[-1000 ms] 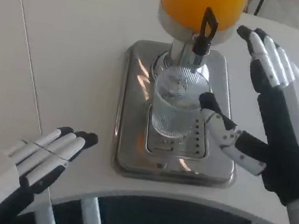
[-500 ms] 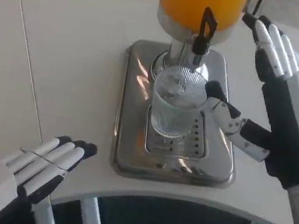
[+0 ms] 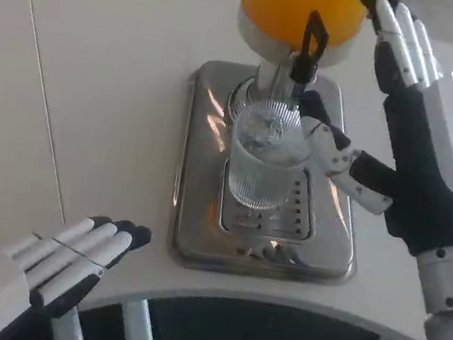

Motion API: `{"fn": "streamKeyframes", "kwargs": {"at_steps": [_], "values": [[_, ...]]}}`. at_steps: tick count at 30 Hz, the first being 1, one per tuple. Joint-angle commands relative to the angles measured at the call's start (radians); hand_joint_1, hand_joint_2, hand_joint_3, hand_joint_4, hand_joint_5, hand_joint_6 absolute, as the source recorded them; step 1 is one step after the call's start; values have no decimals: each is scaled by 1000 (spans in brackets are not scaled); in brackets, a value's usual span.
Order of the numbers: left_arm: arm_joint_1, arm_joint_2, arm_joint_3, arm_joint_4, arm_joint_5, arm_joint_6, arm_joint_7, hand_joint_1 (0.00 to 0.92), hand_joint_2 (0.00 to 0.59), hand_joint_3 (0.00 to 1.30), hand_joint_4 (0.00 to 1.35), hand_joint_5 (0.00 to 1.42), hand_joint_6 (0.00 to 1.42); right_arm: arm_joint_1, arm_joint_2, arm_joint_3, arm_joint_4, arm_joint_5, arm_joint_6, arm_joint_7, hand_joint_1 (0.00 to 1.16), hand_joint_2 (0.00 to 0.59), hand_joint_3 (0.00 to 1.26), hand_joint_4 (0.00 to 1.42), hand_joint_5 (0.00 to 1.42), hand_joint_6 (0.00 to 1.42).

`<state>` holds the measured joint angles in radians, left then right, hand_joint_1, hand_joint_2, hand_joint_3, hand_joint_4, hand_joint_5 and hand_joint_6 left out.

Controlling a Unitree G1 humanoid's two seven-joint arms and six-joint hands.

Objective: Grasp the cup under the faucet to collect the drink, then remove the cup.

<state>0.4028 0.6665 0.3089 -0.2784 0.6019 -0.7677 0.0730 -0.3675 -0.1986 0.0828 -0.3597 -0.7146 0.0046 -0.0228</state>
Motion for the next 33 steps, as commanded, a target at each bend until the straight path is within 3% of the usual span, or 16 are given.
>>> {"fn": "streamKeyframes", "kwargs": {"at_steps": [1,23,33], "values": [[22,-9,16,-19,7,4,-21,95,108,69,0,74,167,-22,-8,9,38,19,-31,-28,431,443,54,0,0,88],[44,-12,45,-20,-7,-2,-51,95,114,90,0,100,181,-68,32,109,177,57,-116,-73,431,443,54,0,0,98],[52,-9,58,-15,-22,-10,-60,95,115,91,1,102,191,-108,21,166,245,60,-137,-46,421,451,54,0,0,107]]}}
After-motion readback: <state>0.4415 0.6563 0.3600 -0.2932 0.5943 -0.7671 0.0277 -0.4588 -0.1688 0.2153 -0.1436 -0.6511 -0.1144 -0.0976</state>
